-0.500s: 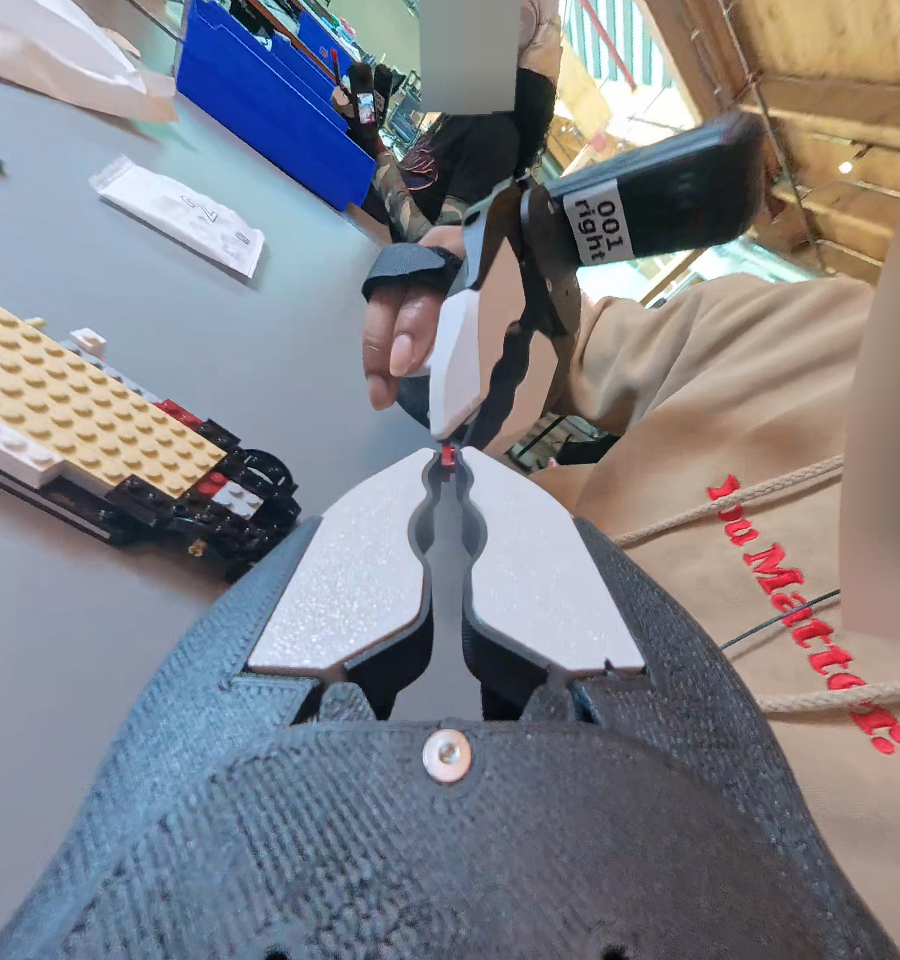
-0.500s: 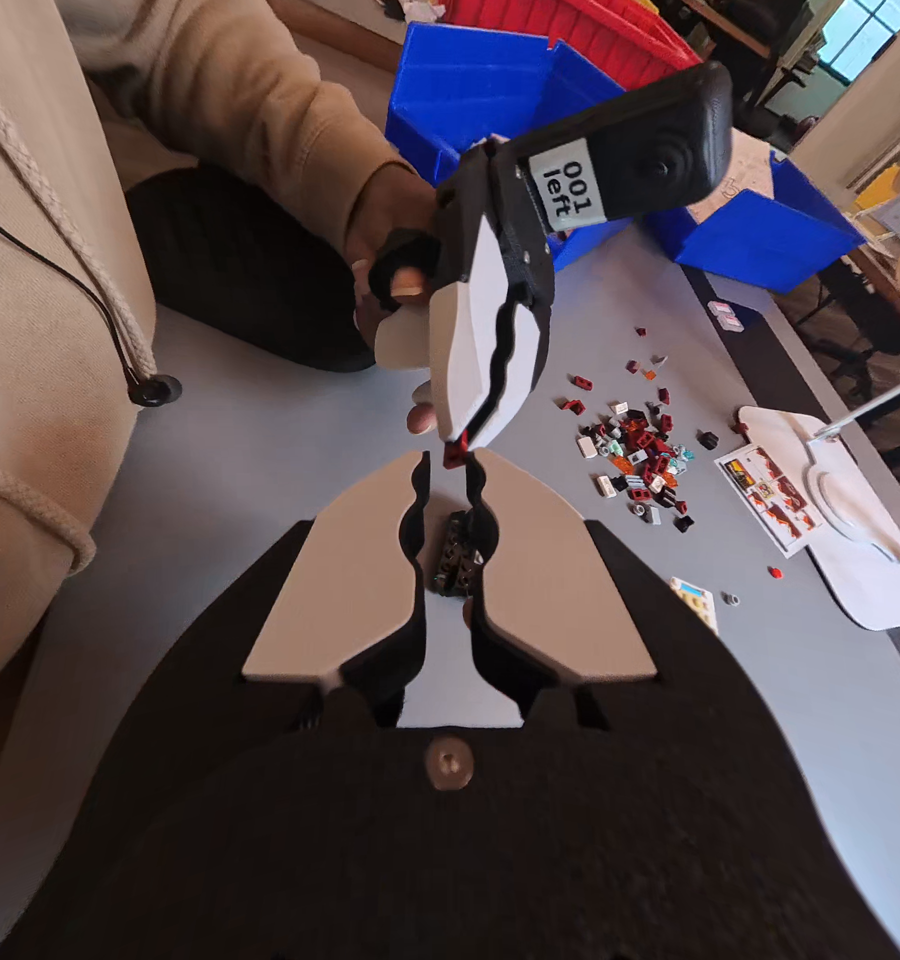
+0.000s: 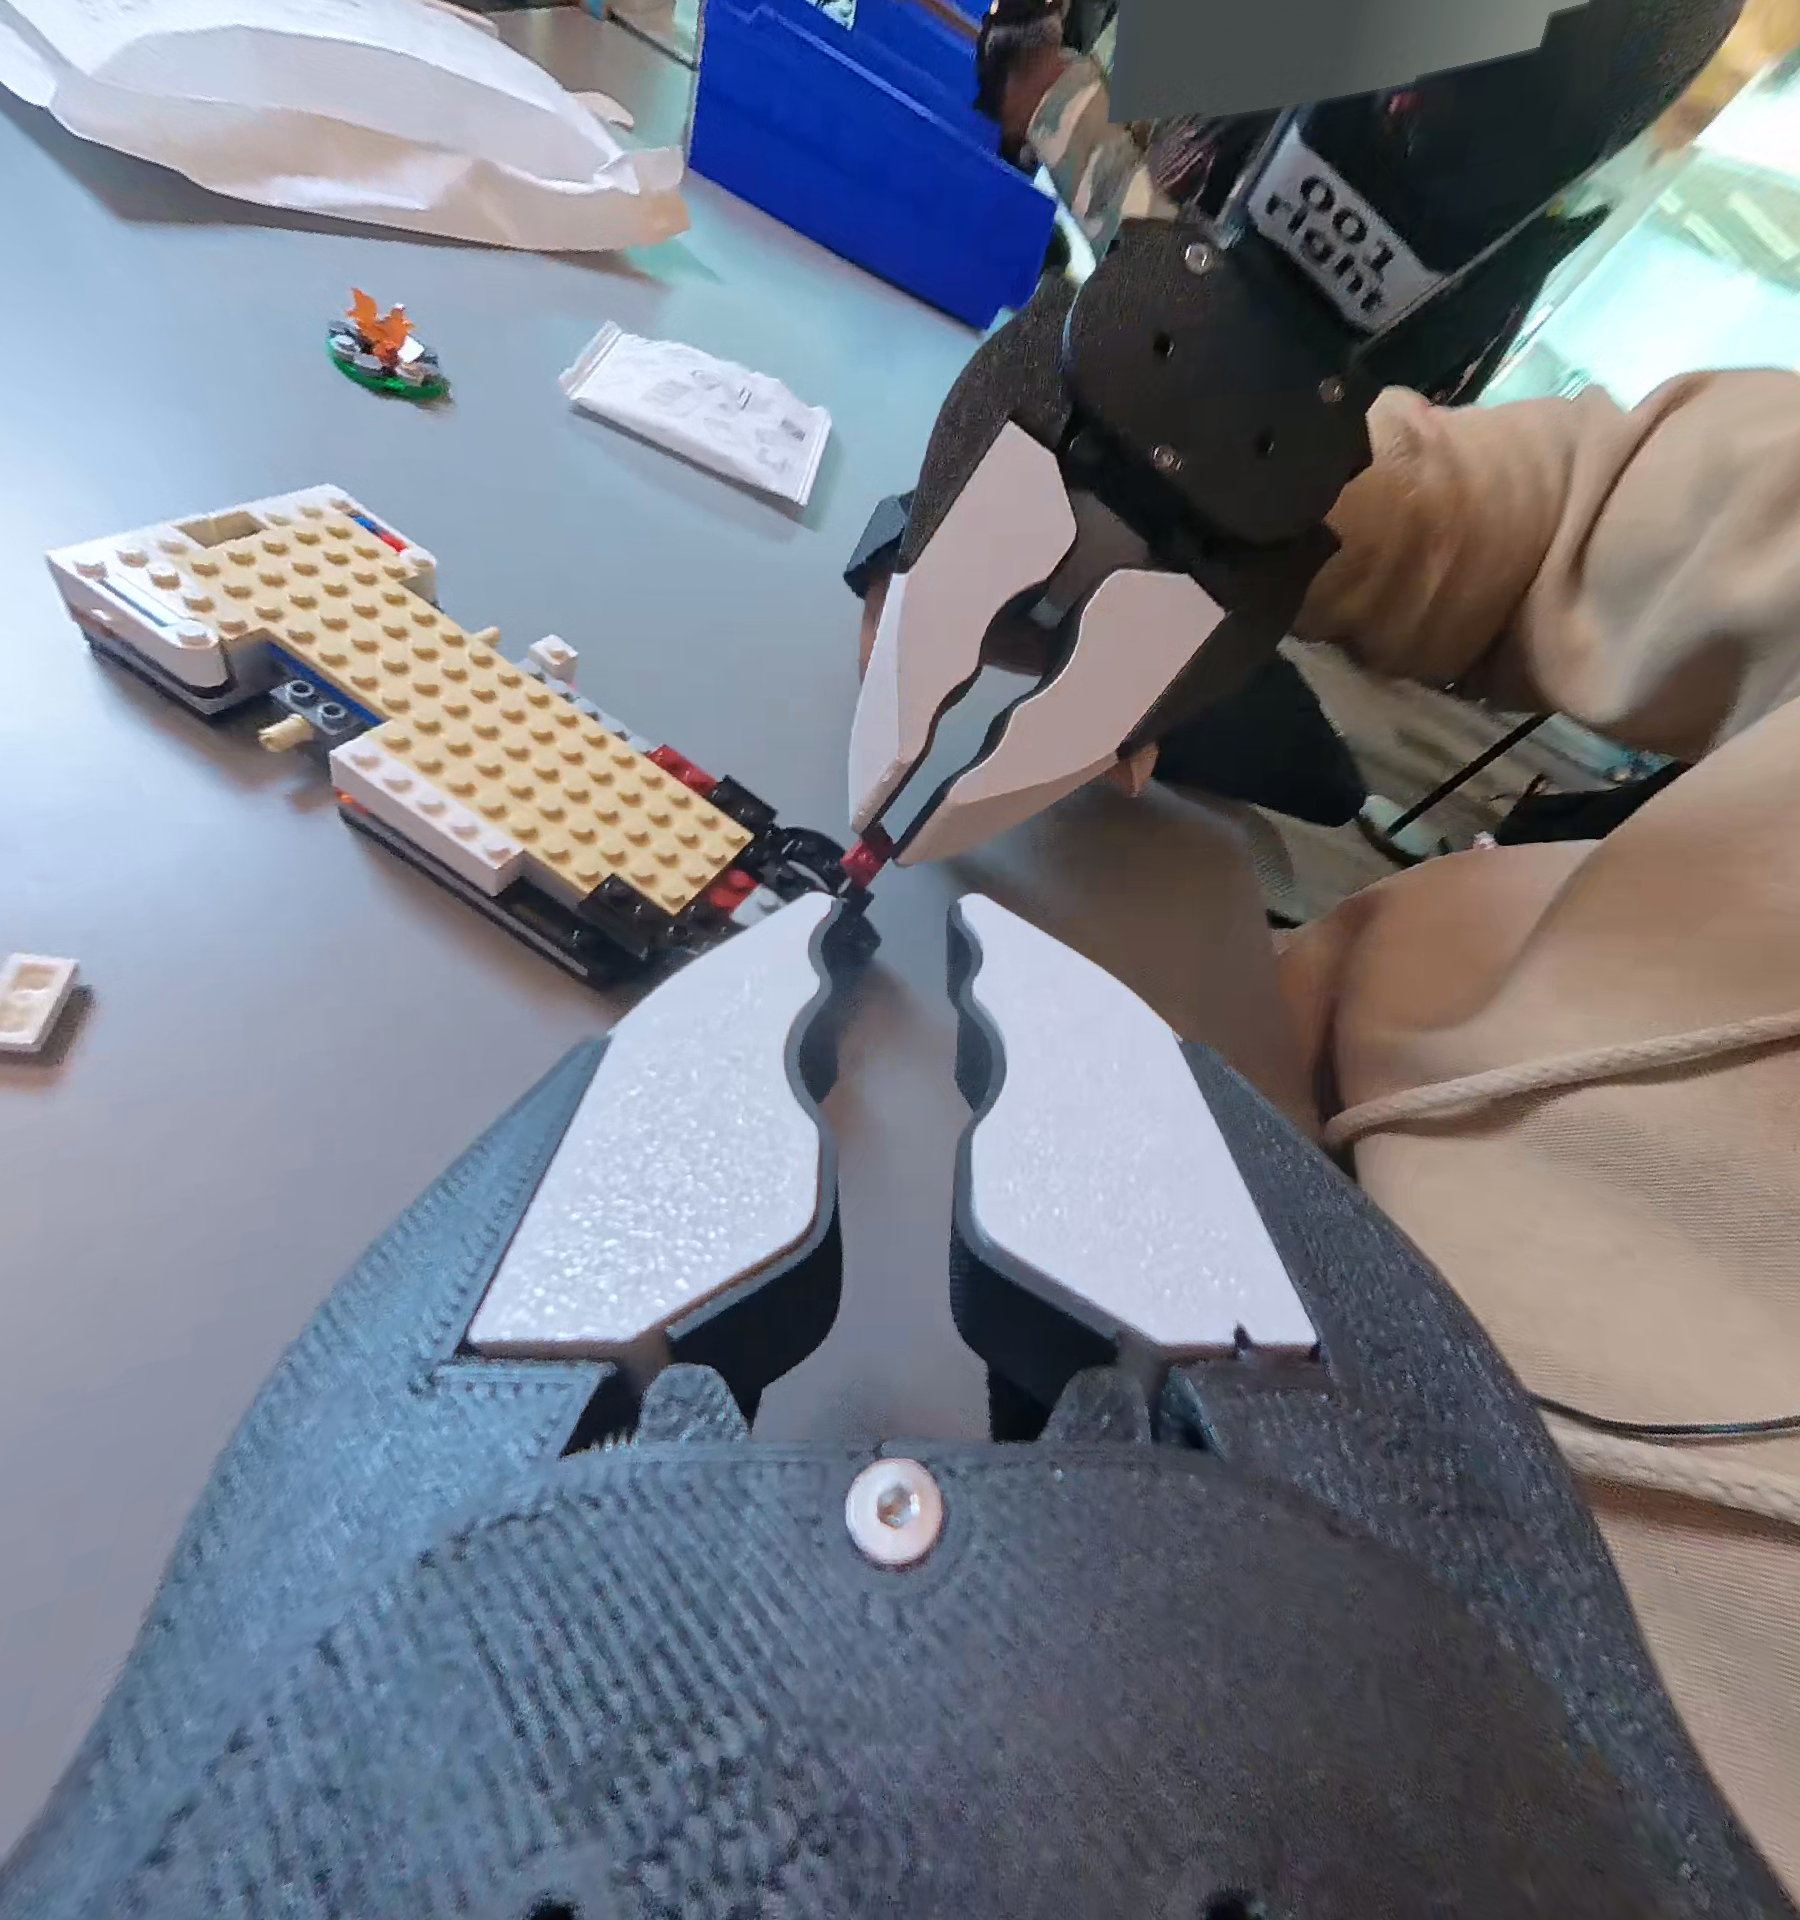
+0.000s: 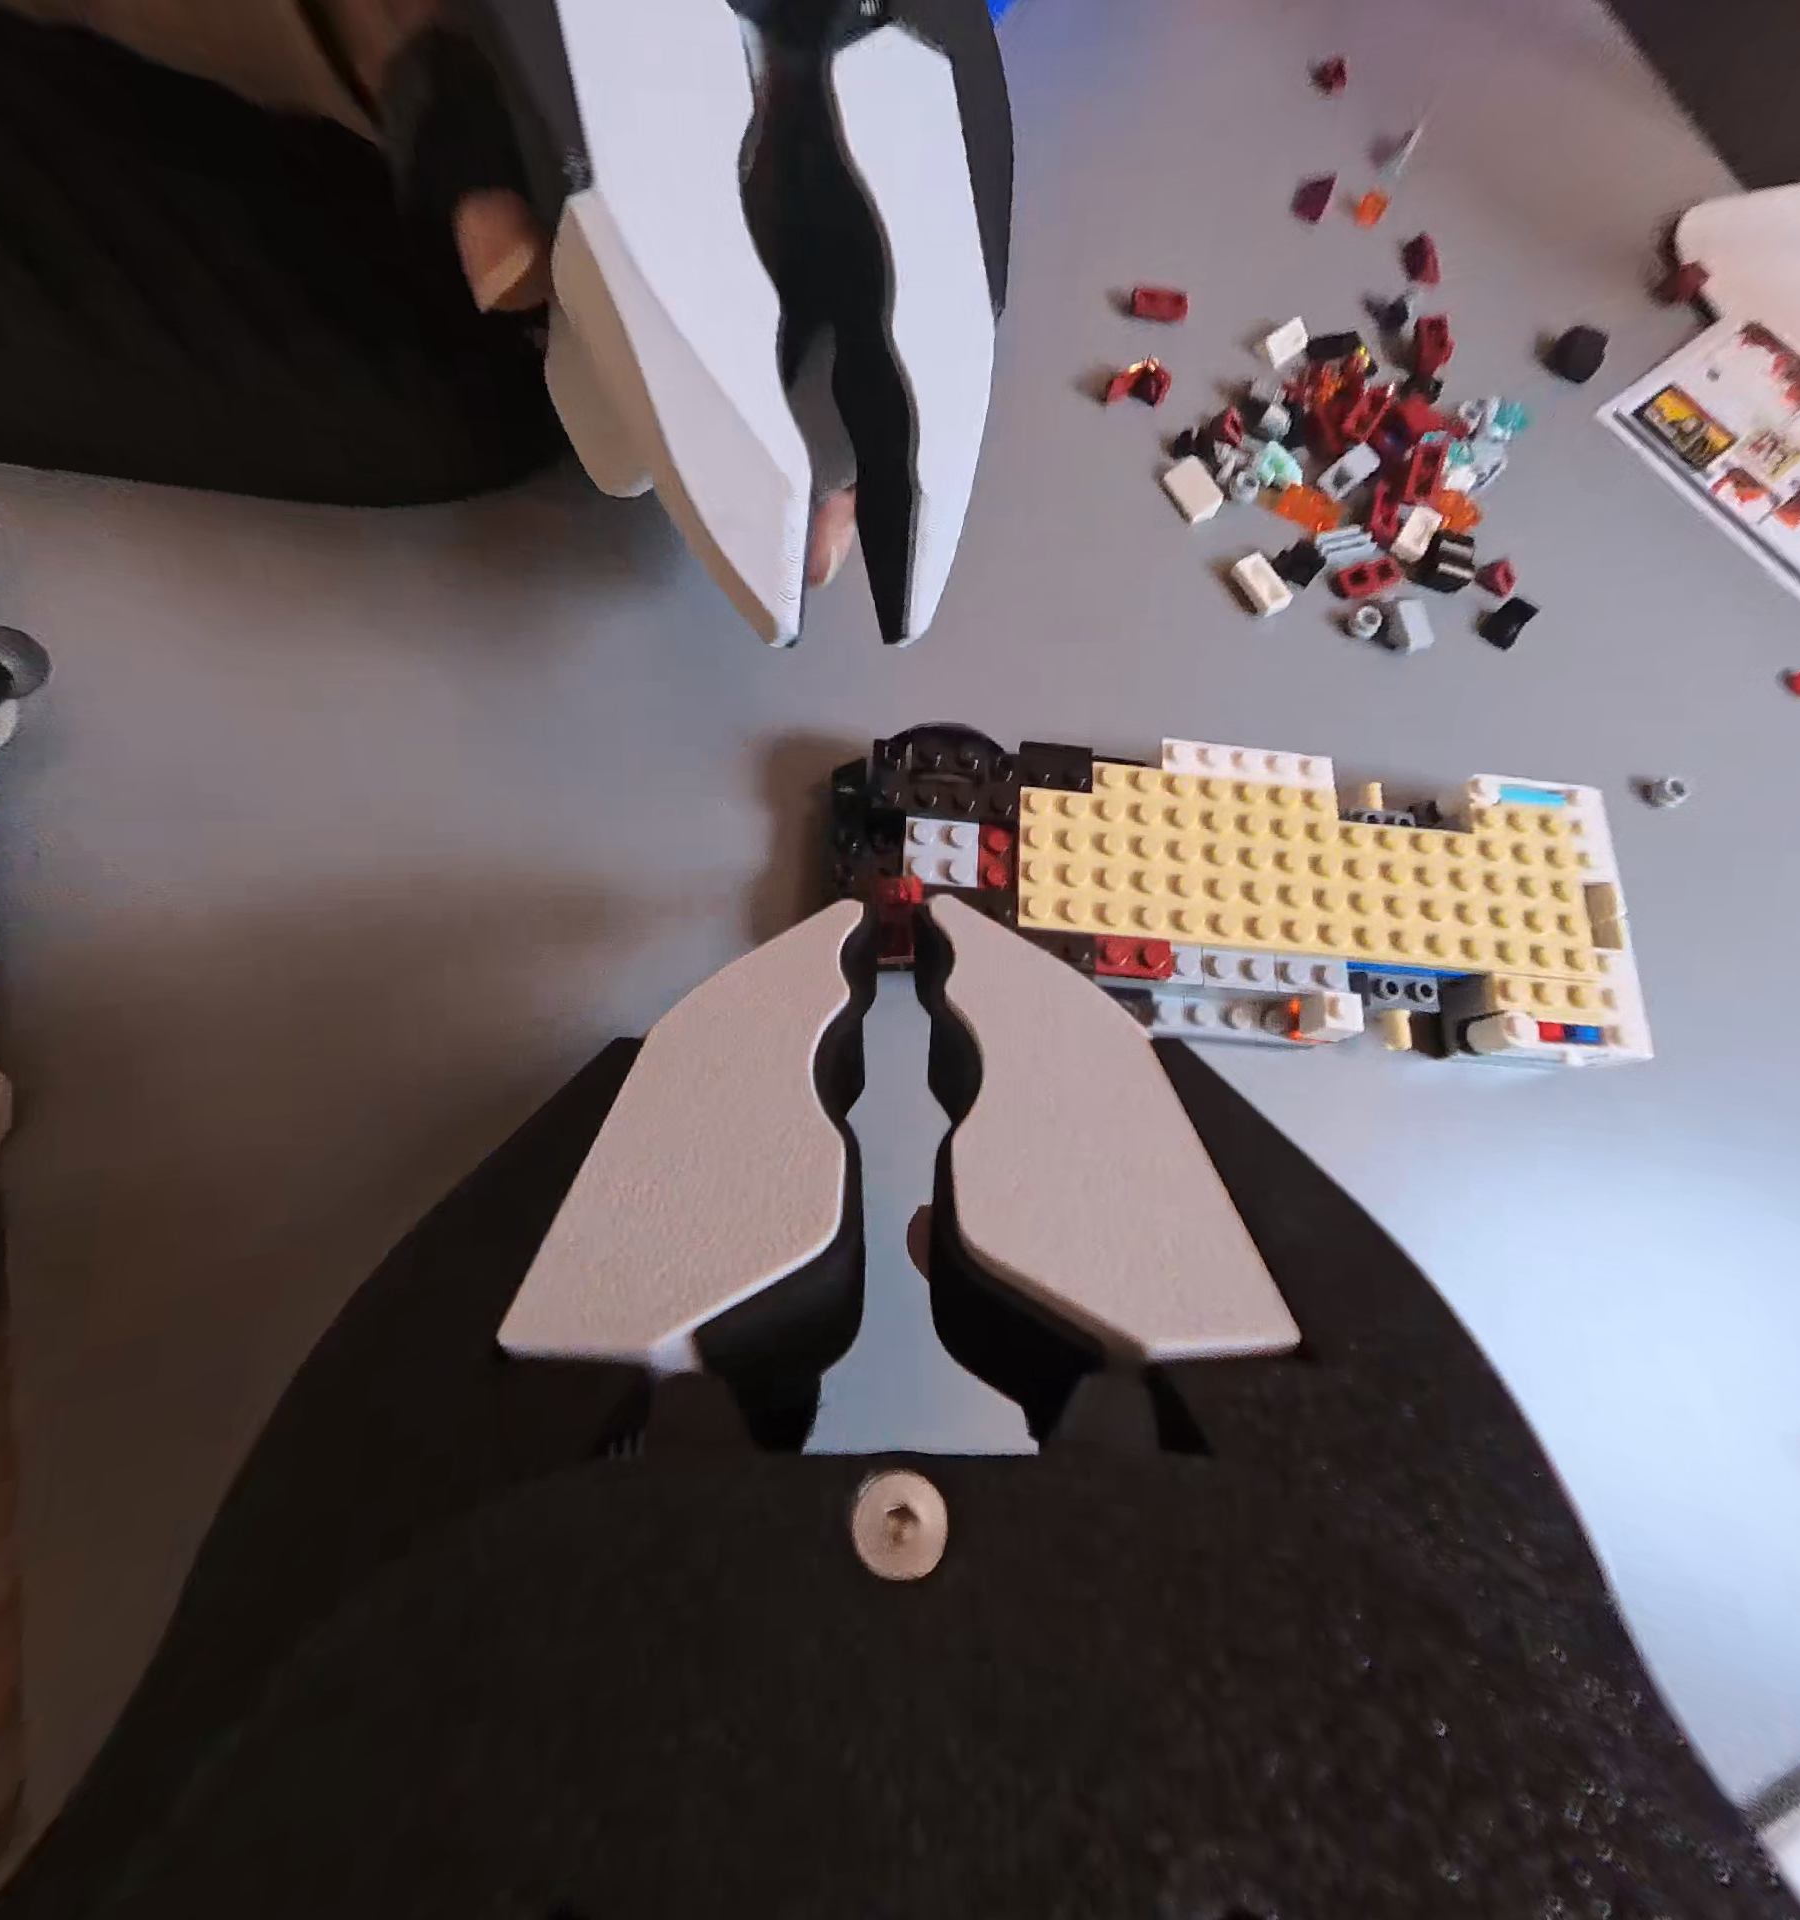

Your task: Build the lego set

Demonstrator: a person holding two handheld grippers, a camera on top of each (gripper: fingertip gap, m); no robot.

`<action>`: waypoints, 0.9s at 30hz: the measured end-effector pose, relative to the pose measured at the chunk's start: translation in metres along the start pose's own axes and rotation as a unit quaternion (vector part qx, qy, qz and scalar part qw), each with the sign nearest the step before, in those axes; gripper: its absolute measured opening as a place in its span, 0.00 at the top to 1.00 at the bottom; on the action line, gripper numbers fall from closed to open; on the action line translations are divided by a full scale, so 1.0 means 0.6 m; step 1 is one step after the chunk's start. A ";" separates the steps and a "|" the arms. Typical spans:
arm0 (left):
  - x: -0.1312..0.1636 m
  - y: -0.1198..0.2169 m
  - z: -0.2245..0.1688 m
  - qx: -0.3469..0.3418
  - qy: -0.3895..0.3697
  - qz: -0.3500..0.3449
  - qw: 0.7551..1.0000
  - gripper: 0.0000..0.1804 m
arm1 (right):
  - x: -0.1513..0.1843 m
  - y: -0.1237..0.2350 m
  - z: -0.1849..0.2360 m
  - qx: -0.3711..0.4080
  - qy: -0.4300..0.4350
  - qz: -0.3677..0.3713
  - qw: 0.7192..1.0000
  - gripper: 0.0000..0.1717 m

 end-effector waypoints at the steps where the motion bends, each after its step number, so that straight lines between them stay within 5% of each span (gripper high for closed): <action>1: 0.001 -0.002 0.000 -0.008 -0.007 0.007 1.000 0.90 | 0.000 -0.003 0.000 -0.005 -0.002 0.007 1.000 0.96; 27: 0.004 -0.003 -0.001 -0.016 -0.023 0.014 1.000 0.90 | -0.008 -0.012 -0.003 -0.017 -0.001 0.029 0.999 0.95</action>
Point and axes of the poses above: each gripper's, where its closed fingertips meet, y back along the fingers, x out of its underside, z = x × y across the jaws, the point moved 10 cm from there along y, back along the fingers, and after that the axes turned 7 degrees about z, right-handed, at the moved point
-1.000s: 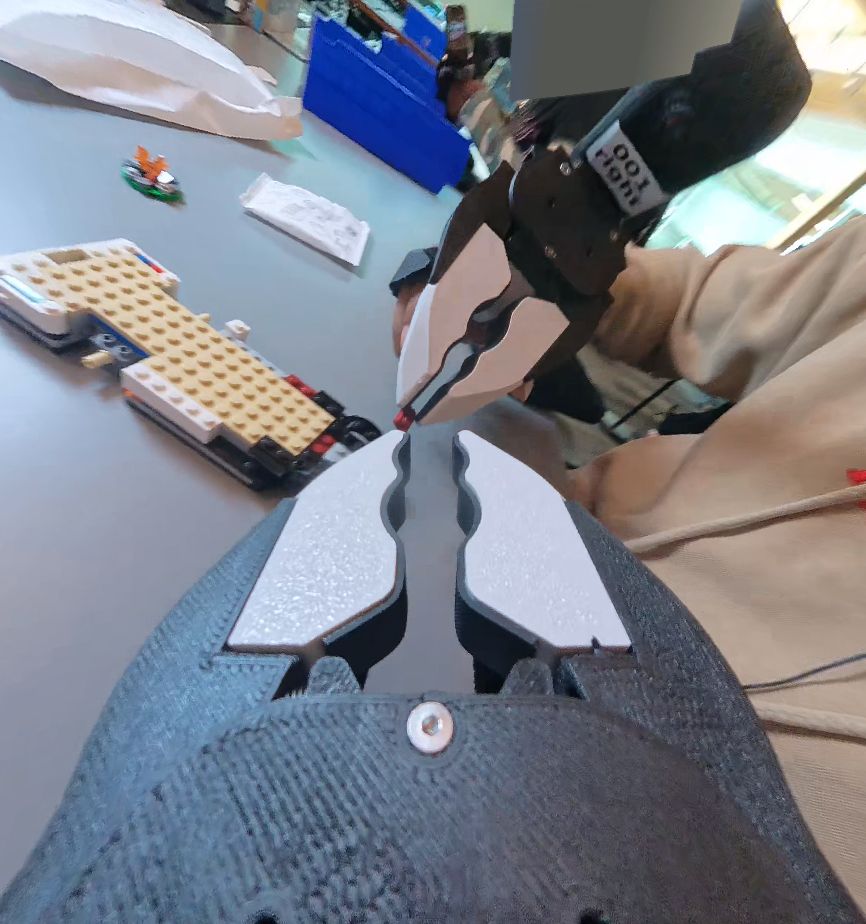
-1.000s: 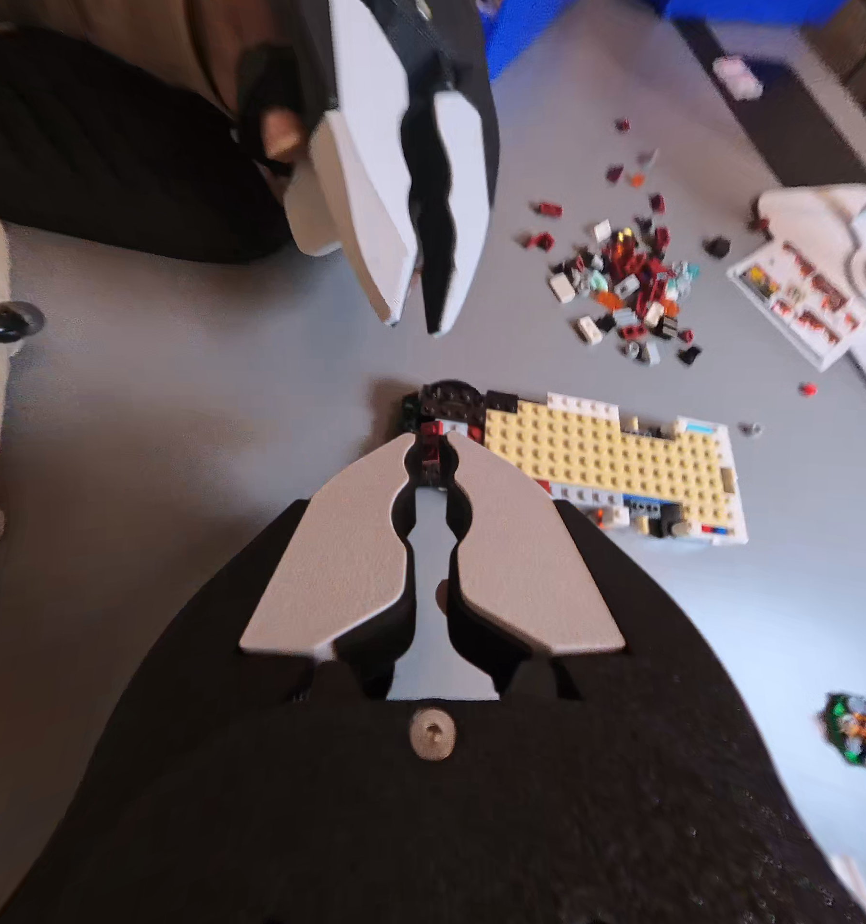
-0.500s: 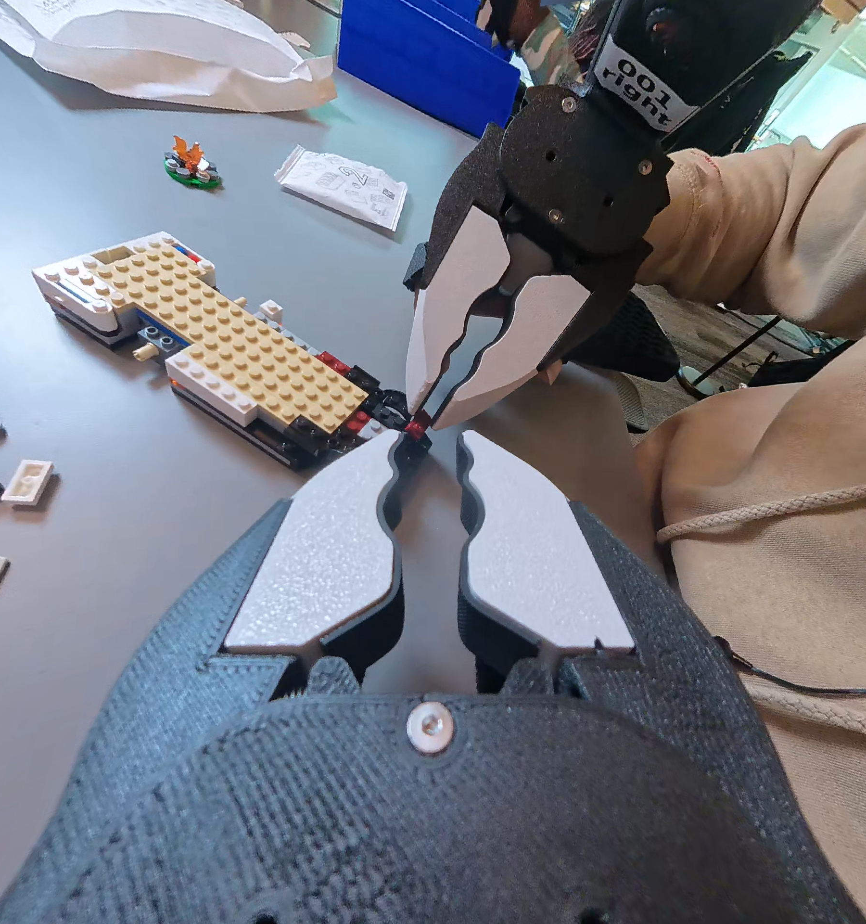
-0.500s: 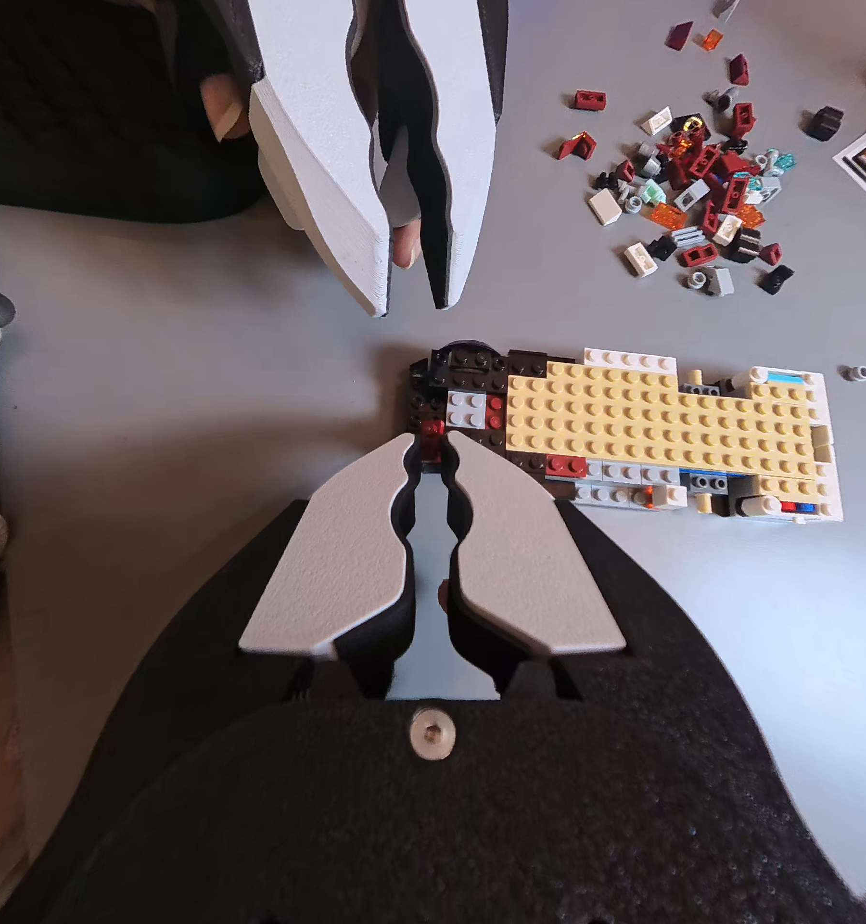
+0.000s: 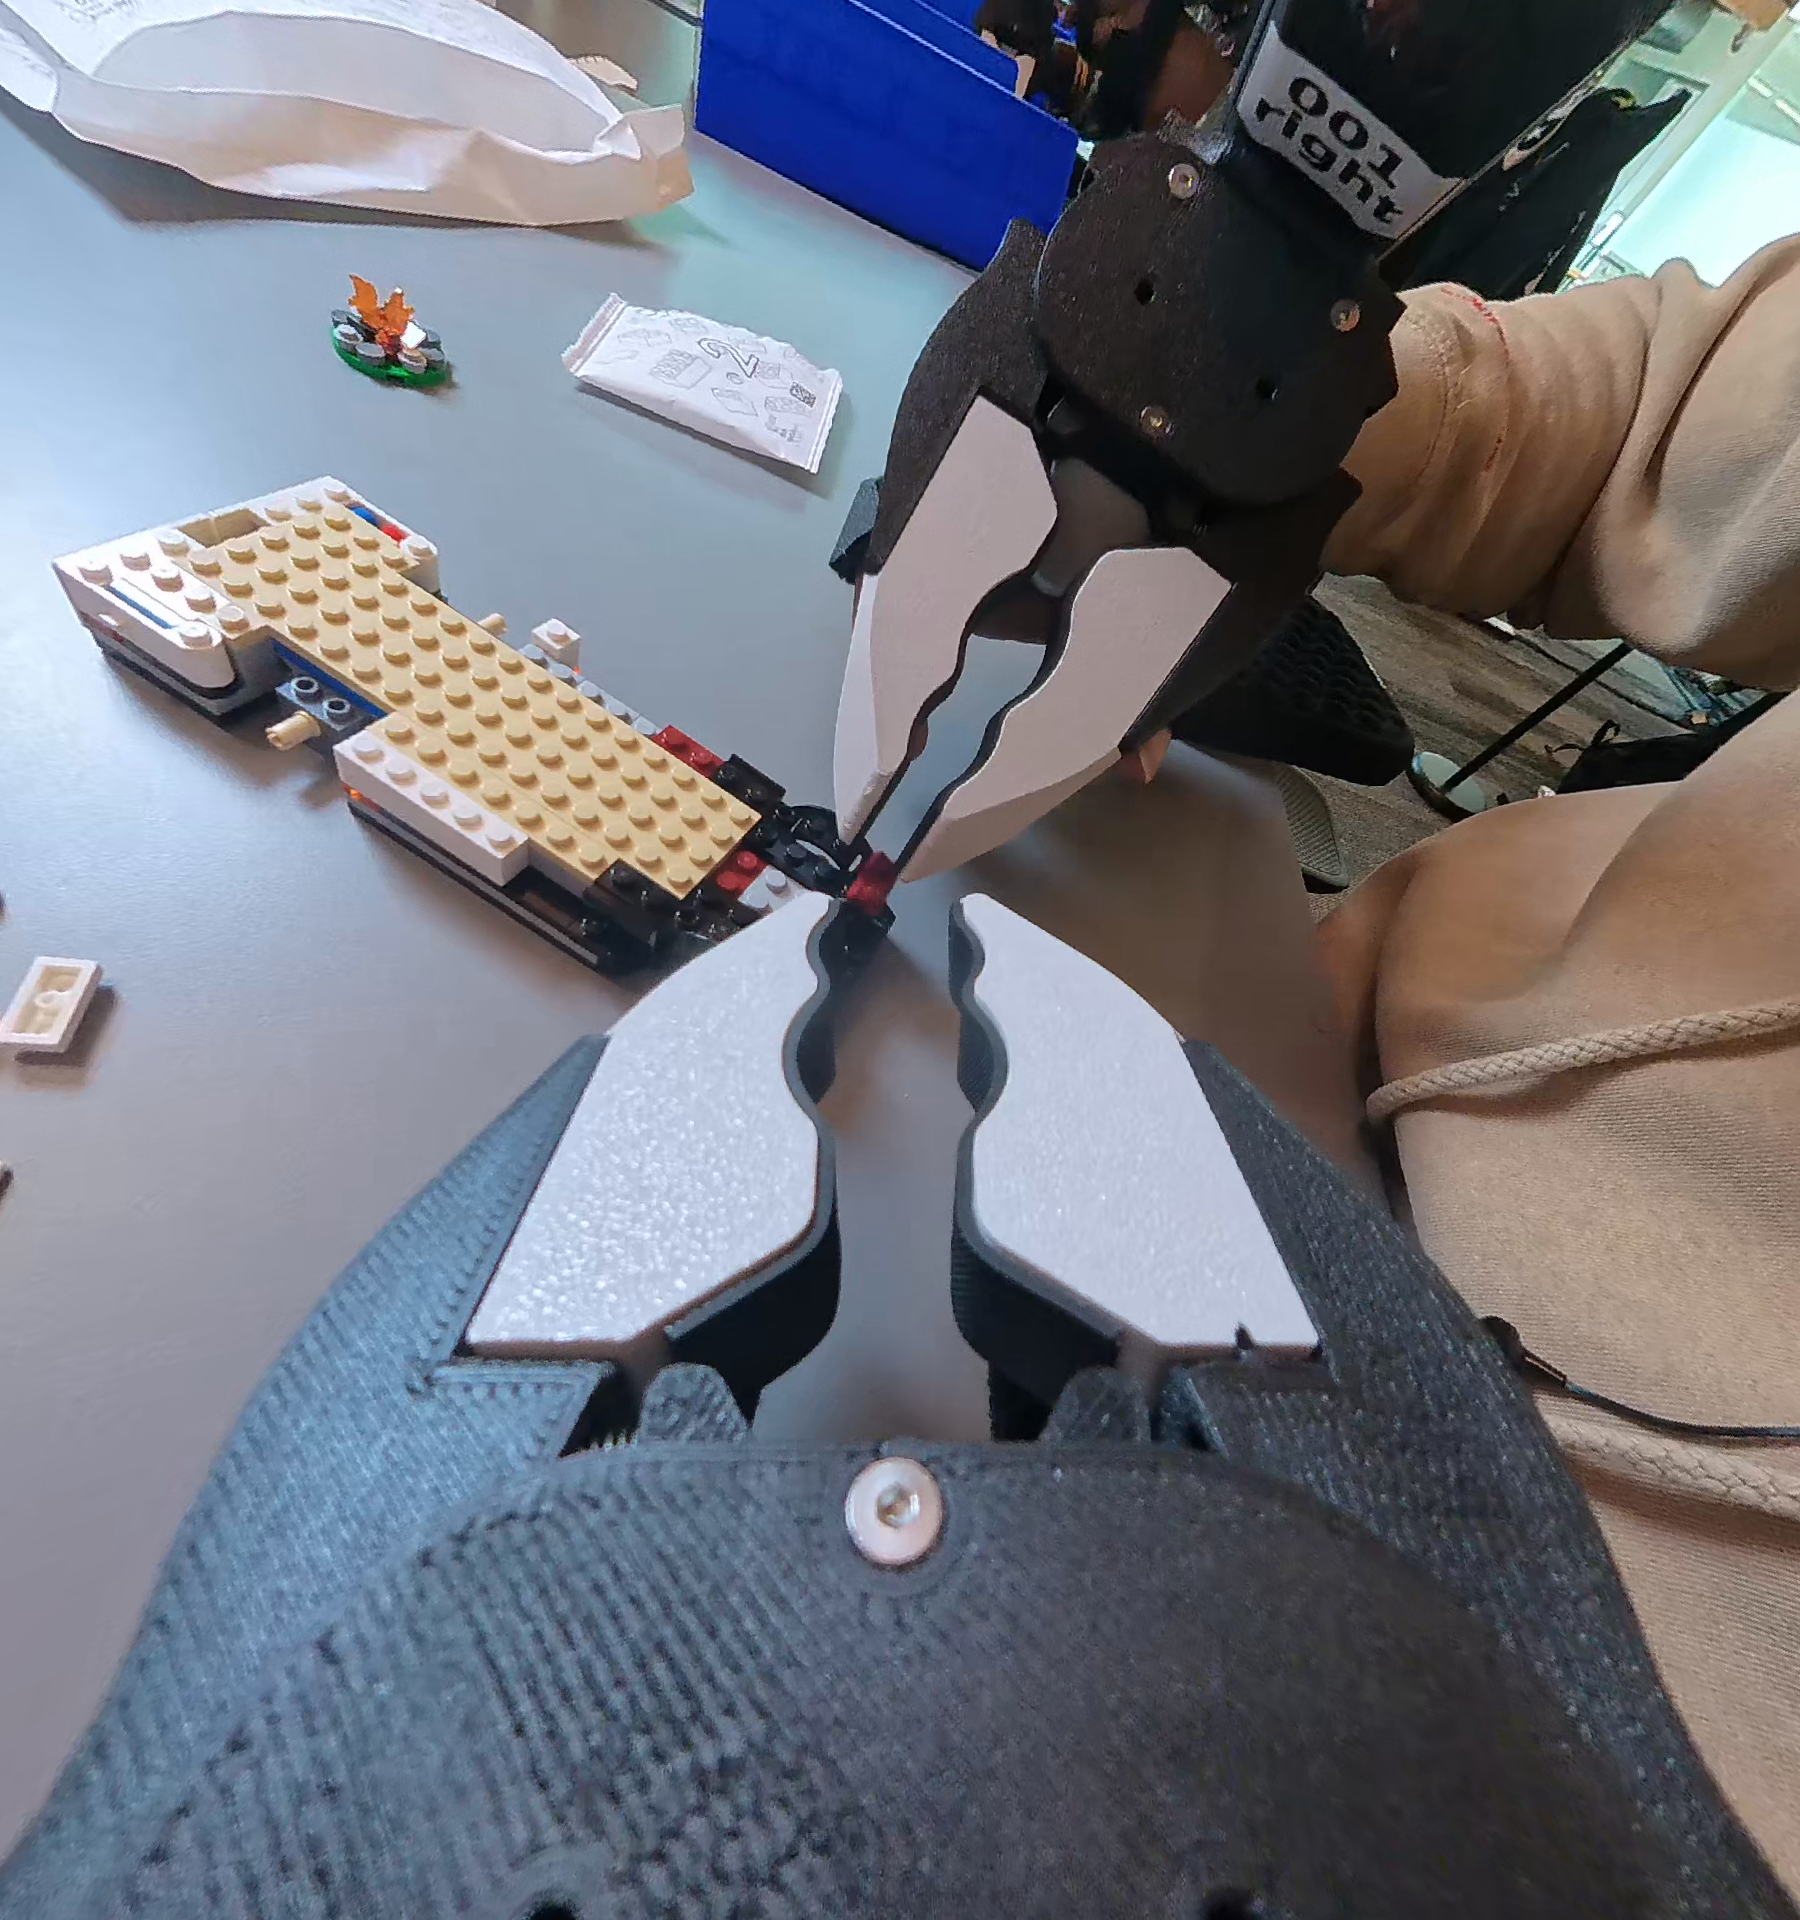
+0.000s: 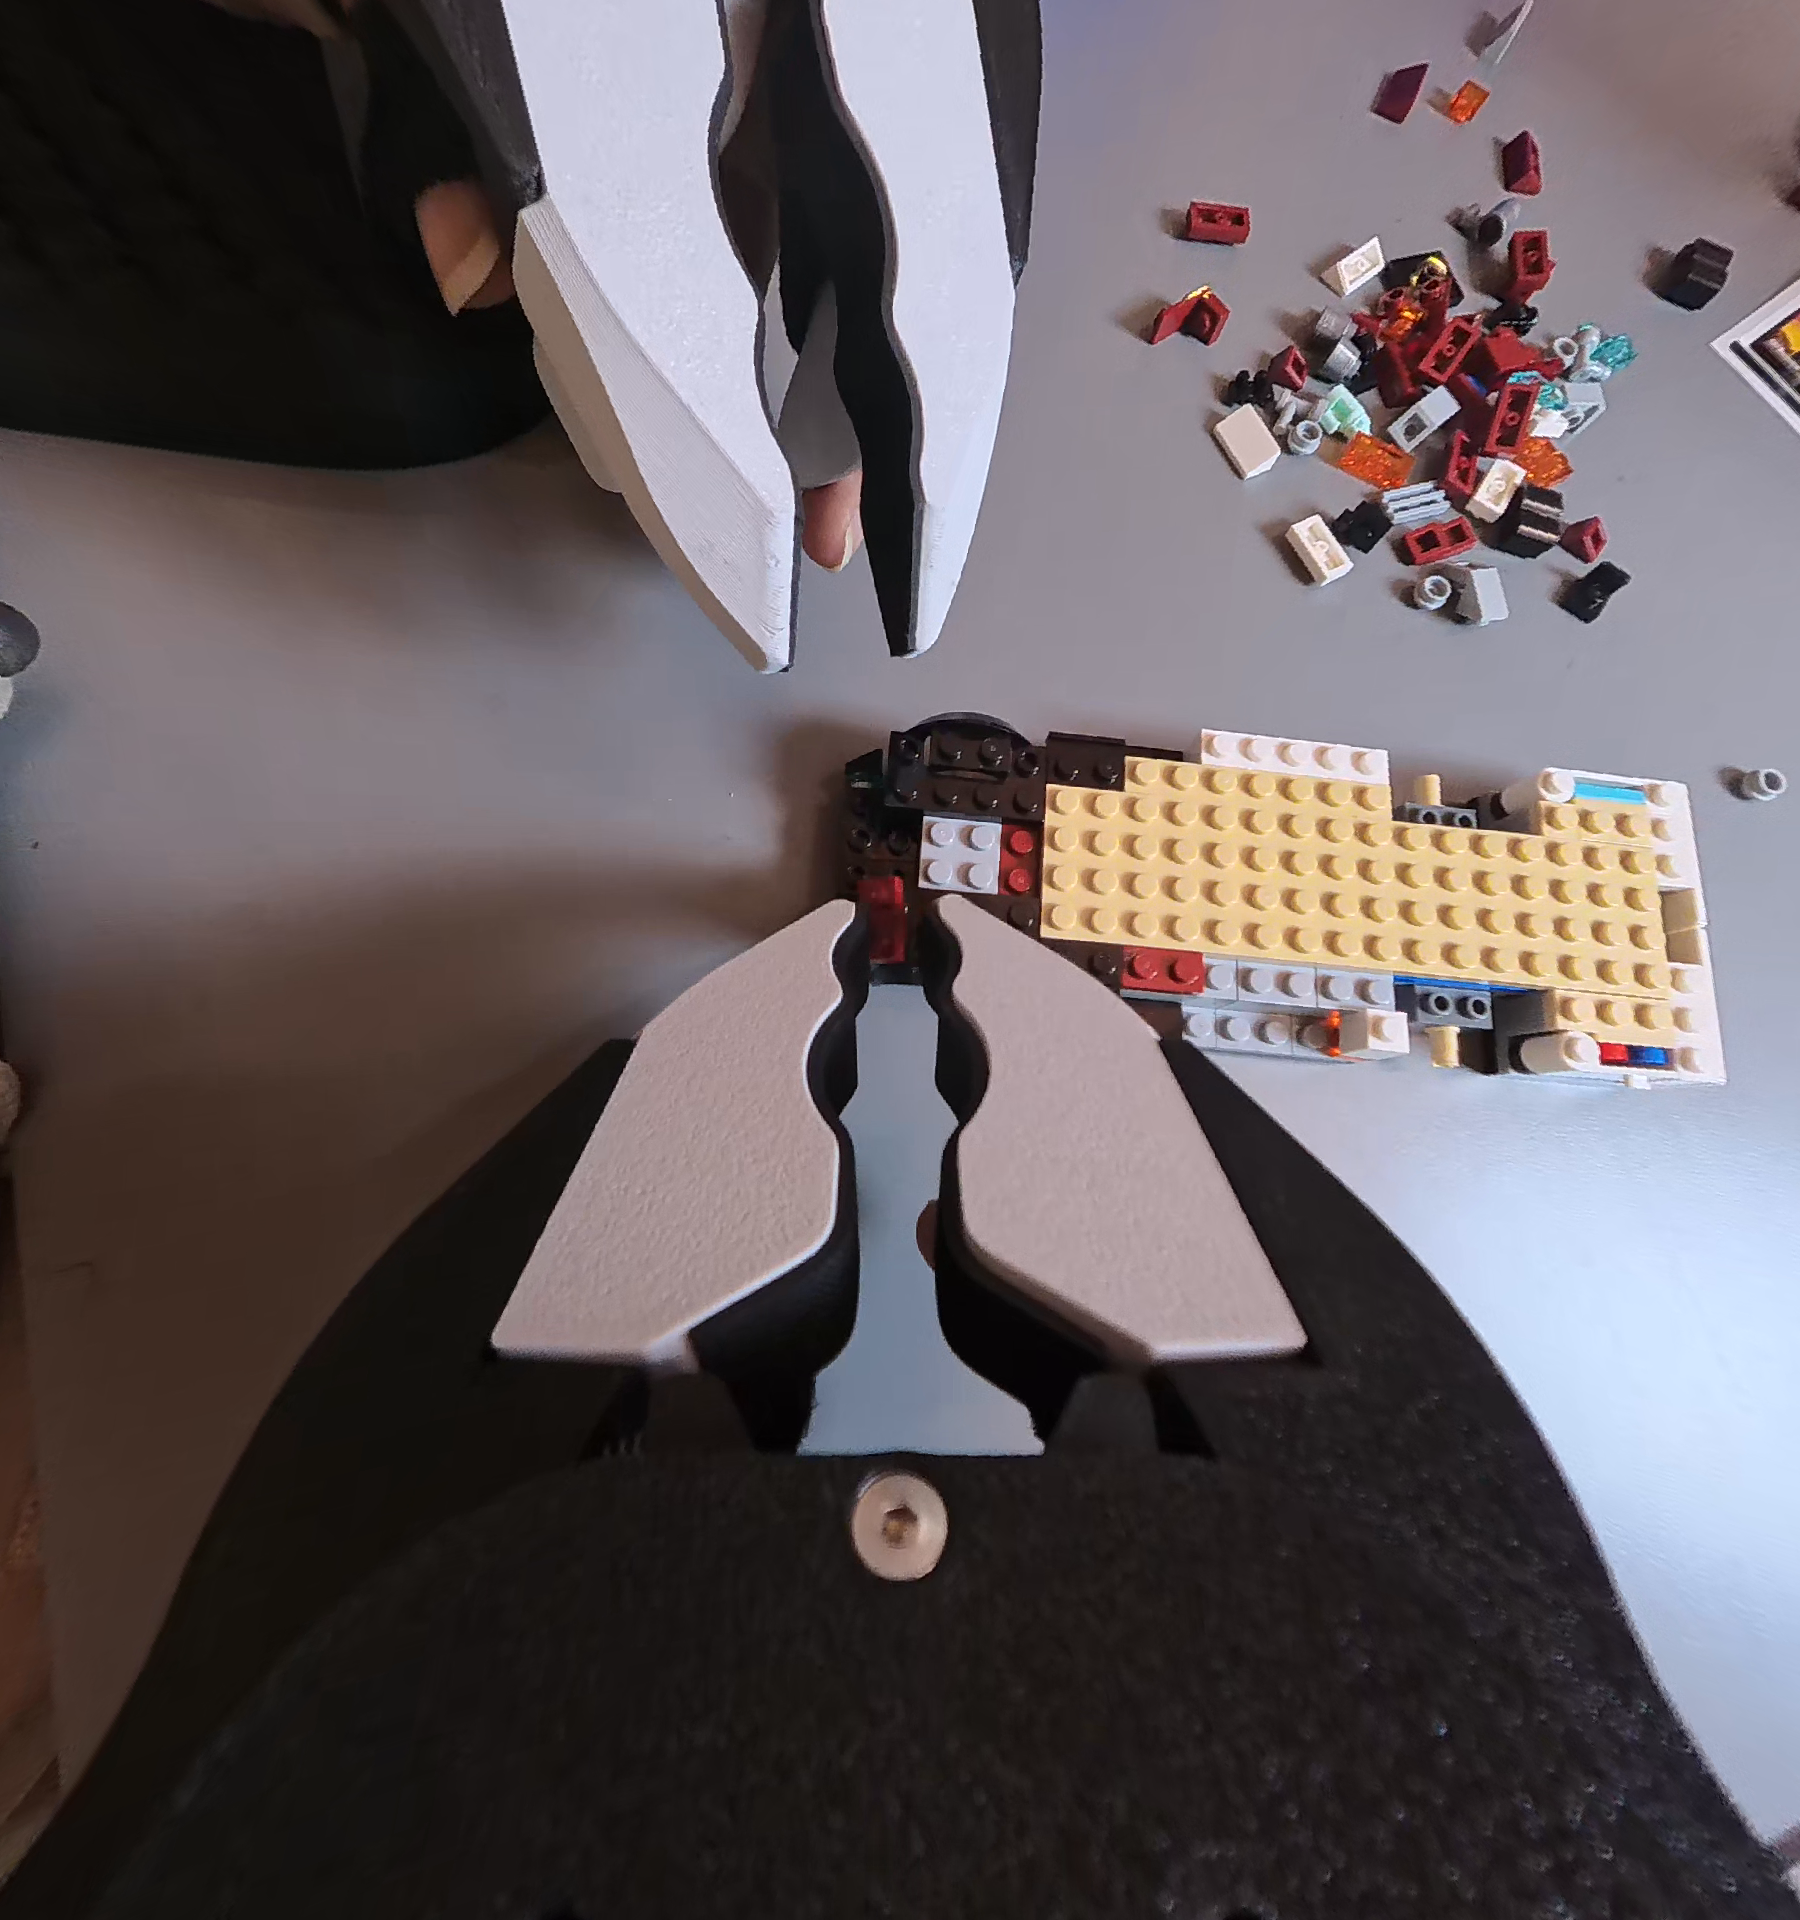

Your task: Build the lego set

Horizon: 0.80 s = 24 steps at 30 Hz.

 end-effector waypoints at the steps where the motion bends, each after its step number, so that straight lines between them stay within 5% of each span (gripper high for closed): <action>1: 0.000 0.000 0.000 0.000 0.000 0.000 1.000 0.90 | 0.000 0.000 0.000 0.000 0.000 0.000 1.000 0.95; 9: 0.000 0.000 0.000 0.000 0.000 0.000 1.000 0.90 | -0.003 0.006 0.005 -0.007 0.015 -0.002 1.000 0.95; 24: 0.001 -0.005 -0.006 -0.003 -0.020 0.014 1.000 0.90 | -0.009 -0.017 0.035 -0.137 0.143 0.087 0.976 0.90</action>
Point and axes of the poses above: each gripper's, where its closed fingertips meet, y back along the fingers, x out of its underside, z = x × y across the jaws, the point moved 10 cm from there along y, back along the fingers, and after that the axes turned 7 degrees about z, right-handed, at the moved point
